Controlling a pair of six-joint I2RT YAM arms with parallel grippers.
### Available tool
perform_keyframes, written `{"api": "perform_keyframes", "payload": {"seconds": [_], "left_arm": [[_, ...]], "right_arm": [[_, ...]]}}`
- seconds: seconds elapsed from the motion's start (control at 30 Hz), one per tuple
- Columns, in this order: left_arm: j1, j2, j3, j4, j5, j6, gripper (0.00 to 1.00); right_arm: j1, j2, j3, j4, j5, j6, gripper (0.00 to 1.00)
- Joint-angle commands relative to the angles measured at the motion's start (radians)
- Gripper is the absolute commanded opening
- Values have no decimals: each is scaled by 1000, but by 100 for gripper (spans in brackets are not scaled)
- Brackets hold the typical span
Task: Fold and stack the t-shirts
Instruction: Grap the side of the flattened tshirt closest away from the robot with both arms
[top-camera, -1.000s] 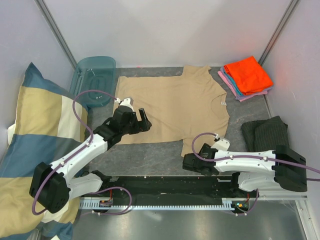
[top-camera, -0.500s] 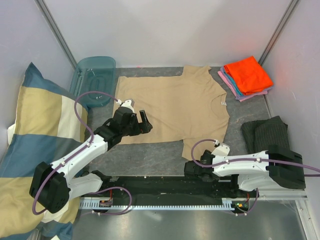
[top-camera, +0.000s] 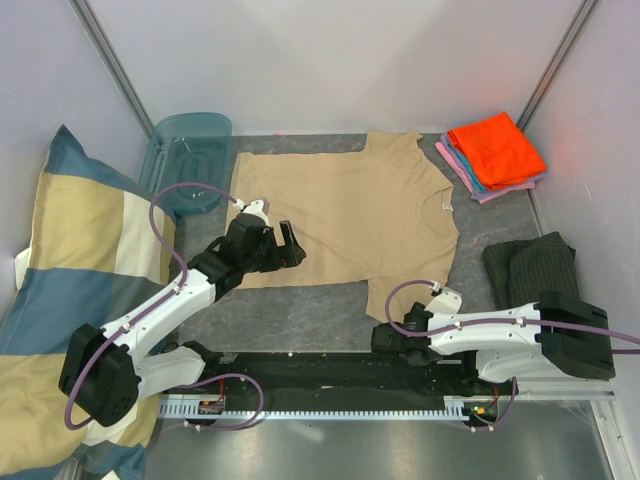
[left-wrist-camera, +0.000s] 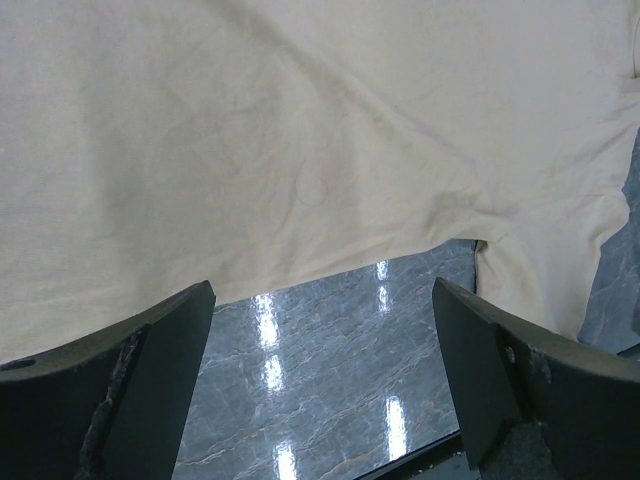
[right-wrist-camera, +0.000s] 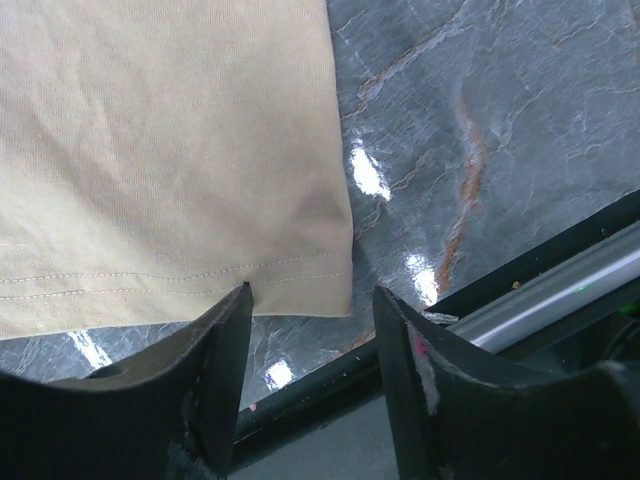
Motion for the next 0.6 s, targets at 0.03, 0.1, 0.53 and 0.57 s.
{"api": "perform_keyframes", "payload": {"seconds": [0.03, 0.1, 0.53, 0.57], "left_arm": [[-5, -16, 8, 21, -2, 14, 98], [-5, -18, 11, 20, -2, 14, 98], [-5, -1, 8, 20, -1, 8, 98], [-5, 1, 11, 18, 1, 10, 98]], "right_arm": [[25, 0, 50, -53, 18, 235, 62], [41, -3, 99, -87, 33, 238, 64], [94, -43, 136, -231, 66, 369, 67], [92, -61, 127, -227, 72, 373, 67]]}}
